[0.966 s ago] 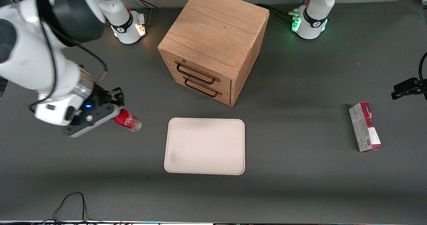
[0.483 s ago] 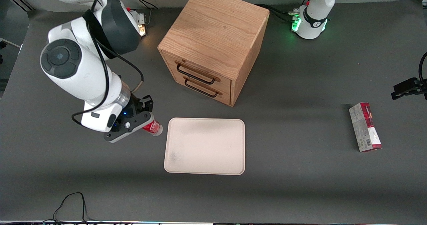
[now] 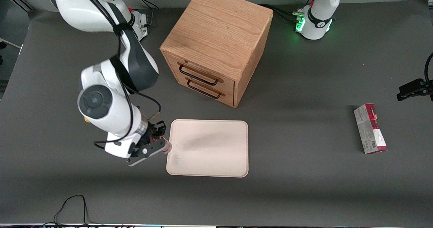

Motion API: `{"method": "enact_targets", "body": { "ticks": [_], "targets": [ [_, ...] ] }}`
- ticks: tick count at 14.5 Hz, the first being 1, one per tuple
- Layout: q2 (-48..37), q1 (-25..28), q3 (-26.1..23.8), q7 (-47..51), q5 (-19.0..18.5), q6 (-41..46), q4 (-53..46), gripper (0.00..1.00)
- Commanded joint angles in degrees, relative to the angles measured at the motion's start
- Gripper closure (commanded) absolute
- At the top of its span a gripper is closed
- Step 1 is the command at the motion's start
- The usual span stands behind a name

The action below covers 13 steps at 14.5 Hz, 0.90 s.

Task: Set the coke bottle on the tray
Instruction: 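Lower the bottle onto the tray's corner and open the right gripper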

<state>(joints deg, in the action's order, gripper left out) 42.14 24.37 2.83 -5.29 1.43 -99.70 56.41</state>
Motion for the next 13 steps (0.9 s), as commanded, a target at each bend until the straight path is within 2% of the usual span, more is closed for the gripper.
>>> {"method": "enact_targets", "body": {
  "ticks": [1,7,11,12,13],
  "targets": [
    [3.64,0.06,0.15,1.16,-0.47,-4.87,-1.04,1.00],
    [8.83,0.06,0.15,1.07,-0.29,-10.77,-0.95,1.00],
    [9.36,0.15,0.15,1.16,-0.20,-13.06,0.63,1.00],
    [9.36,0.15,0.15,1.42,-0.20,-13.06,0.63,0.61],
    [9.36,0.07,0.15,1.77,-0.12,-13.06,0.63,0.01]
  ]
}}
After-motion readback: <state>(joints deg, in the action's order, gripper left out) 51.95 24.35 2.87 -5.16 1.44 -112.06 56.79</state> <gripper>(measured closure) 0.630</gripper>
